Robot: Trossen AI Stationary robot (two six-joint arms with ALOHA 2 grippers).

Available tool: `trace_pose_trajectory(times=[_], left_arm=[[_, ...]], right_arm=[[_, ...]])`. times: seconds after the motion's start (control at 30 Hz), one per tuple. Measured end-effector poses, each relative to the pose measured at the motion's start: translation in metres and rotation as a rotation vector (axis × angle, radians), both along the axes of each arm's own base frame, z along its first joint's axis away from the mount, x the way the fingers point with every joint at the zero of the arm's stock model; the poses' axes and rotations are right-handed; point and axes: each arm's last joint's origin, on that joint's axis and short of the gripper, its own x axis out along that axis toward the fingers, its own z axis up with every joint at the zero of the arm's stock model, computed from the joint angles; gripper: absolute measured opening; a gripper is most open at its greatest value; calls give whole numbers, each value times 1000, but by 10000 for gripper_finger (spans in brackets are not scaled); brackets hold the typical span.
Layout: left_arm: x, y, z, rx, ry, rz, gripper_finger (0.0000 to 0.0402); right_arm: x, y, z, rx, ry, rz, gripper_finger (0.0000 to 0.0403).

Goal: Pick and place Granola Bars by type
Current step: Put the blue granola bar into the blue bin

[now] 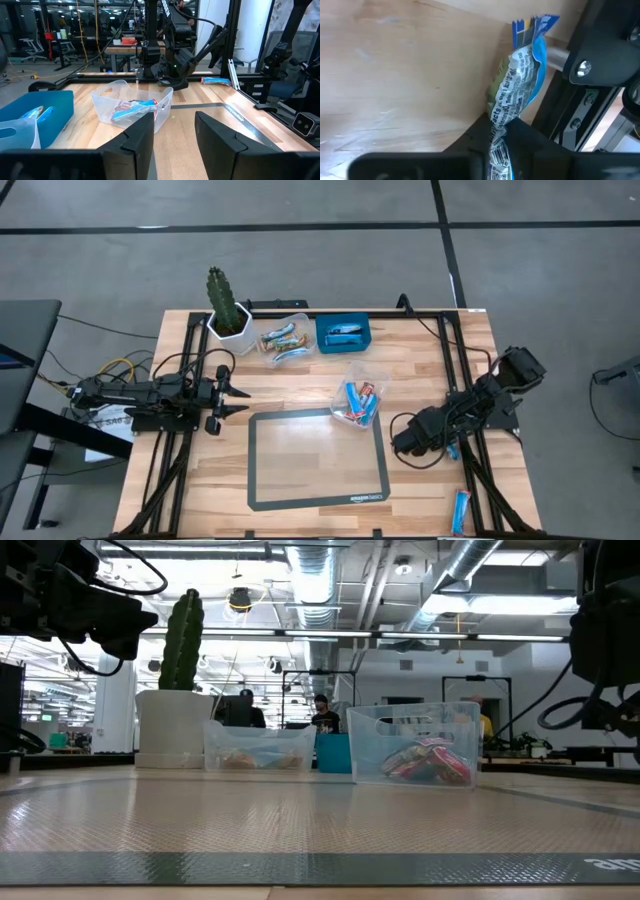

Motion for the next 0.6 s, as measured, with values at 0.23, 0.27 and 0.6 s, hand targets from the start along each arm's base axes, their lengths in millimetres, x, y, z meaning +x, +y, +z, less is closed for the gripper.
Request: trace_pose_trajectory(times=[0.23, 0.27, 0.6], left_arm=[[0, 0, 0, 2, 0, 1, 135], [0, 0, 0, 0, 0, 0, 135], [0, 0, 0, 1, 0, 0, 135]], right_arm=[[4, 0, 5, -51, -27, 32, 19], [6, 1, 6, -68, -39, 41, 21], [35, -3, 24, -239, -220, 76, 28]])
